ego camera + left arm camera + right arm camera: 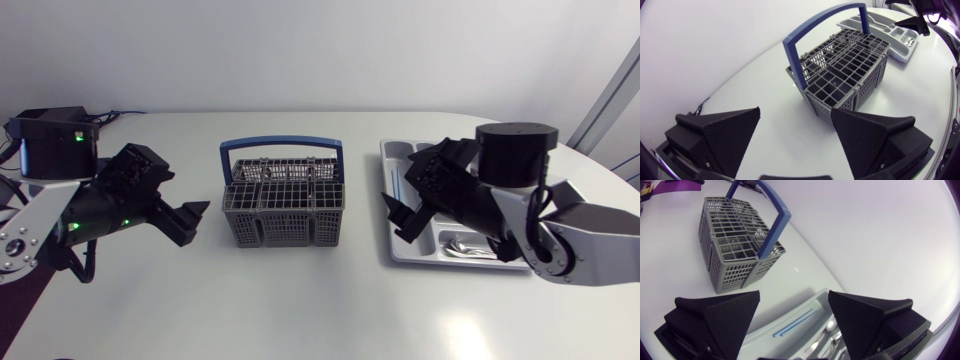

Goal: Unload the cutlery basket into the drawer organizer.

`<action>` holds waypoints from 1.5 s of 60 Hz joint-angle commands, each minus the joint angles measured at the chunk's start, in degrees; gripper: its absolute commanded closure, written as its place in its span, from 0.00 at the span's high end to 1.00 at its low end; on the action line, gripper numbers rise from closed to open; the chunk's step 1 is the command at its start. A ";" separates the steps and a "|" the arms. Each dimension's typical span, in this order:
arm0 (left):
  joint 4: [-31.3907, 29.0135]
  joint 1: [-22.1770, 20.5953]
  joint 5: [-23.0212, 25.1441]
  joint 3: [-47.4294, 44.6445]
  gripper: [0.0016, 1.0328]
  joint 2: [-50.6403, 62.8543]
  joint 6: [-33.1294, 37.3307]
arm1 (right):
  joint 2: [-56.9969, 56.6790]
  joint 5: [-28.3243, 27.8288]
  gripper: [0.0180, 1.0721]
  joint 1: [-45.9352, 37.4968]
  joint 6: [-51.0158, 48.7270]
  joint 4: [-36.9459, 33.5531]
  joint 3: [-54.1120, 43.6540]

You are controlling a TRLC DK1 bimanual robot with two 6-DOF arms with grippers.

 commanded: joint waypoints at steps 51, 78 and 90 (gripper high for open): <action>-2.40 9.07 8.68 -9.17 0.96 -23.92 -9.55 | -36.05 0.40 0.95 -20.37 16.65 -19.42 -8.89; 0.04 9.94 8.37 -15.00 0.96 -34.07 -12.78 | -49.64 -2.88 0.95 -26.10 19.57 -21.68 -13.92; 0.80 10.37 5.98 -19.00 0.96 -39.82 -16.09 | -54.55 -2.17 0.95 -25.32 23.90 -21.13 -17.84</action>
